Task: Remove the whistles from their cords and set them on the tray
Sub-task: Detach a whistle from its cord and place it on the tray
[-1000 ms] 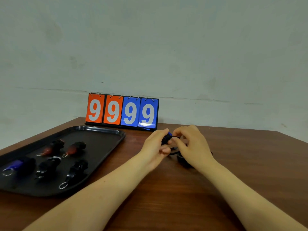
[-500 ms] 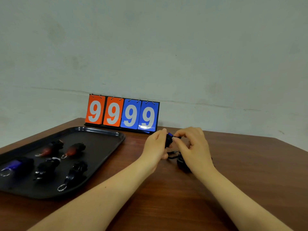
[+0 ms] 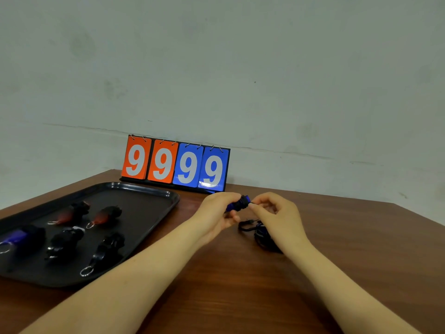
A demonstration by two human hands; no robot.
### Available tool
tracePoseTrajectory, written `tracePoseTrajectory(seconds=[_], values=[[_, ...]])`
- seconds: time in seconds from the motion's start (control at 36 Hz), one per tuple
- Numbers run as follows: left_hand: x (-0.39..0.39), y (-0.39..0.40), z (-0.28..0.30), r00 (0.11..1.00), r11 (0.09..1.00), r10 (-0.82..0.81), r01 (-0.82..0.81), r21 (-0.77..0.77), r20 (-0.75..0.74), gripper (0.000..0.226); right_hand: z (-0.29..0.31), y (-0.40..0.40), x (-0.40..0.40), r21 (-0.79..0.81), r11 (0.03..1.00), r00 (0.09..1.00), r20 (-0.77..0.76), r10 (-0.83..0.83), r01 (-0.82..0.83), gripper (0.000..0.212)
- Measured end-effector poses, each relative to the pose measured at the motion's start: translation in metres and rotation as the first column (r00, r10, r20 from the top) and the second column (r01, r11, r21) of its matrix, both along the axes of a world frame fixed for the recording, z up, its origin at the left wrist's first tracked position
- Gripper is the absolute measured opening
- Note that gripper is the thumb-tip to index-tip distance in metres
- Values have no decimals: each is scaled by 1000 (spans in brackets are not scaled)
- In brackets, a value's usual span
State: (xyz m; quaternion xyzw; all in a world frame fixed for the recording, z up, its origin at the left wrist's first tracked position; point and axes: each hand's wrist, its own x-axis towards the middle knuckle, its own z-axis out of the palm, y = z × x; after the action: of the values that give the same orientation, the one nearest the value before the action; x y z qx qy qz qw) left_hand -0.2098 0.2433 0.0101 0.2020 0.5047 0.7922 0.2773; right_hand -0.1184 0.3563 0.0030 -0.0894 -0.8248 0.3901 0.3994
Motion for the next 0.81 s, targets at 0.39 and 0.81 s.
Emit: tracePoseTrajectory(seconds=[0.39, 0.81], values=[[7, 5, 2, 1000, 1000, 3, -3, 24, -21, 9, 2, -3, -1, -90, 991, 984, -143, -108, 96, 10], [9, 4, 2, 861, 945, 33, -193, -266, -507, 27, 10, 0, 7, -154, 977, 986, -100, 136, -151, 9]])
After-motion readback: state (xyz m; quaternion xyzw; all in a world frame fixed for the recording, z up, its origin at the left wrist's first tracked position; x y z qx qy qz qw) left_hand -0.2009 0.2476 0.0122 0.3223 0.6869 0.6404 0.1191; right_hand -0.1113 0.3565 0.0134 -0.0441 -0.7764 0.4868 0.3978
